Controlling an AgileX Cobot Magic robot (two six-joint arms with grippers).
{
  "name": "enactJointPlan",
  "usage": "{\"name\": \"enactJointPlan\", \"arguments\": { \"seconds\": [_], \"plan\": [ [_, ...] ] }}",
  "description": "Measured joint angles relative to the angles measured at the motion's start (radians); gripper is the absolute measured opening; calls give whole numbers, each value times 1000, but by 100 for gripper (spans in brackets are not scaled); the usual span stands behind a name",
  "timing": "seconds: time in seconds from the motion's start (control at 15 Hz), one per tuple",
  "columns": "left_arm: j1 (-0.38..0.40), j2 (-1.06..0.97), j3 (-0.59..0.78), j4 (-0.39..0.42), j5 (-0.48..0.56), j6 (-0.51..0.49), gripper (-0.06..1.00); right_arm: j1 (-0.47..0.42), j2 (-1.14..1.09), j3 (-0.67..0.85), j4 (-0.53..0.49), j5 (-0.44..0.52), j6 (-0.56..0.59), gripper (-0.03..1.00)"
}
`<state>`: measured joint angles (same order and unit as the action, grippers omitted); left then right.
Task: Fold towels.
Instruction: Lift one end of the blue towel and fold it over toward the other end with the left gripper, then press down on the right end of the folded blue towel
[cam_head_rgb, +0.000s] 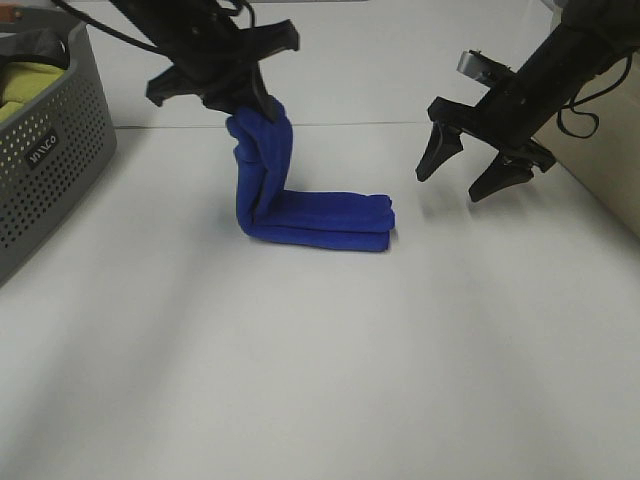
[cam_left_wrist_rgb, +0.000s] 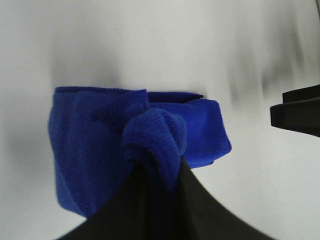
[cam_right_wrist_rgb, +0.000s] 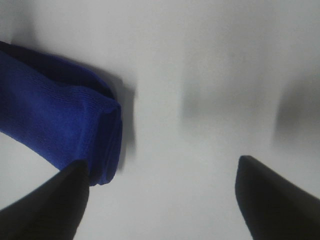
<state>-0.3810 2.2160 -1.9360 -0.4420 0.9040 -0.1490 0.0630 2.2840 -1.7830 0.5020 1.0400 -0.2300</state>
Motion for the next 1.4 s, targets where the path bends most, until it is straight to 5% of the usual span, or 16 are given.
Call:
{"name": "enactJointPlan", "arguments": {
  "seconds": [0.27, 0.67, 0.93, 1.2, 1.4],
  "plan": [
    [-62, 169, -138, -25, 12, -109, 16, 0, 0, 0, 11, 21, 0, 76],
    [-75, 205, -162, -264, -19, -30, 60, 0, -2, 0, 29, 31, 1, 76],
    [-56, 159, -162, -401, -33, 121, 62, 0, -53, 0, 80, 60, 1, 76],
    [87, 42, -163, -378, -112, 212, 62, 68, -62, 0, 344, 153, -84, 76],
    [176, 19, -163, -356, -116, 216, 62, 193, -61, 0, 465, 97, -155, 76]
  ]
}}
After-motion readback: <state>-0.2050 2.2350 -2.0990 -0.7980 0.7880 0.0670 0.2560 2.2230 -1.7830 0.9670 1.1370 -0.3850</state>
